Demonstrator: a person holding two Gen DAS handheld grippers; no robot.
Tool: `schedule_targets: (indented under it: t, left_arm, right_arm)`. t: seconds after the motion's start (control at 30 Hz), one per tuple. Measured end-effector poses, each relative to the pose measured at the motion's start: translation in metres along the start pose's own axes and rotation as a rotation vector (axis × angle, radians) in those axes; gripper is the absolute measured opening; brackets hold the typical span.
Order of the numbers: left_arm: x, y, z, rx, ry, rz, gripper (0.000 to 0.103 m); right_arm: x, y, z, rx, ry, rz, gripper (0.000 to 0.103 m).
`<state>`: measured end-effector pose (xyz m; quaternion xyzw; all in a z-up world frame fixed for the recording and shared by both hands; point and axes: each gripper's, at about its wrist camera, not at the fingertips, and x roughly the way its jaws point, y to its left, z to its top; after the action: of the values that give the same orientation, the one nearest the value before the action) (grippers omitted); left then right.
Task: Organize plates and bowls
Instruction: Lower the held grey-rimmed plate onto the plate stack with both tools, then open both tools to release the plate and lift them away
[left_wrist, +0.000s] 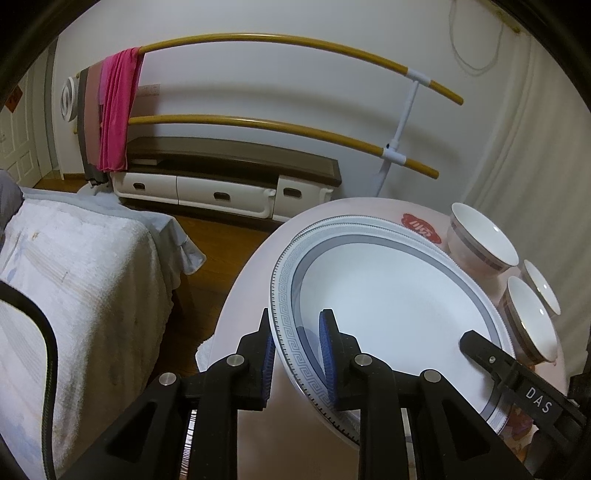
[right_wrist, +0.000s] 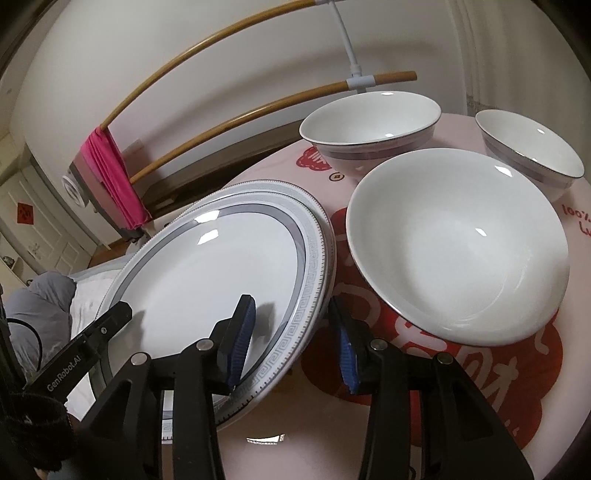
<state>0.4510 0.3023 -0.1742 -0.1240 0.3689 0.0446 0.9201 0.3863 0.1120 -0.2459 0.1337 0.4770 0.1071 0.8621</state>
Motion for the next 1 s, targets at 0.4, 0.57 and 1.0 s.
schedule_targets:
  t: [0.4,0.57,1.0]
  left_arm:
    - [0.014,-0.002,-0.001,0.001,0.014,0.008,0.026]
    - [0.017,0.0,0.002,-0.009,0.019,0.003,0.027]
    - [-0.023,-0.006,0.0,-0.012,-0.02,0.013,0.062]
  right_arm:
    - [0.007,-0.002,0.001,-0.008,0.006,-0.007,0.043]
    - [0.008,-0.004,0.002,-0.001,0.013,-0.002,0.044]
    - [-0.019,-0.005,-0.004,-0.026,0.003,0.036,0.046]
